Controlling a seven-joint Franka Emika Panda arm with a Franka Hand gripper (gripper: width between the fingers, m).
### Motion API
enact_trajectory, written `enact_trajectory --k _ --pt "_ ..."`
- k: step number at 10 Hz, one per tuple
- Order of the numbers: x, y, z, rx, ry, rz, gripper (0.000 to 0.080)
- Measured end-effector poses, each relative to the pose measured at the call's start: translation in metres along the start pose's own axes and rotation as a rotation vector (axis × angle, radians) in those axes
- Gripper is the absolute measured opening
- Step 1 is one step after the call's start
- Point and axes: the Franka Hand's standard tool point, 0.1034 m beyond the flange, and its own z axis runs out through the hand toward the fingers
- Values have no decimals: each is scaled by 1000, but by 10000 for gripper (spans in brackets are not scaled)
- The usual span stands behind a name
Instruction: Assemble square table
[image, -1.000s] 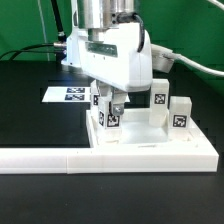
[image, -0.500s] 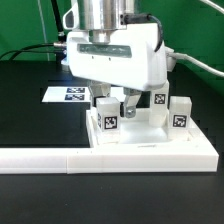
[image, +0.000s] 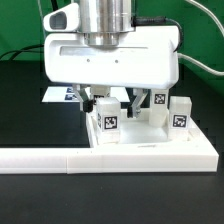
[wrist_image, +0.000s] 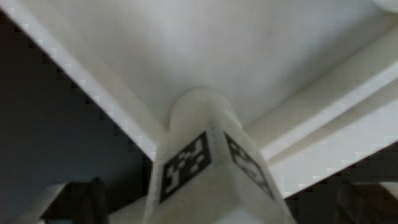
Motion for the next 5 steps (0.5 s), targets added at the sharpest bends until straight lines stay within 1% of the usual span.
enact_trajectory --k 2,3,5 --pt "0 -1 0 -8 0 -121 648" --pt "0 -1 0 -16 1 -224 648" --pt "0 0 0 -19 4 -351 648"
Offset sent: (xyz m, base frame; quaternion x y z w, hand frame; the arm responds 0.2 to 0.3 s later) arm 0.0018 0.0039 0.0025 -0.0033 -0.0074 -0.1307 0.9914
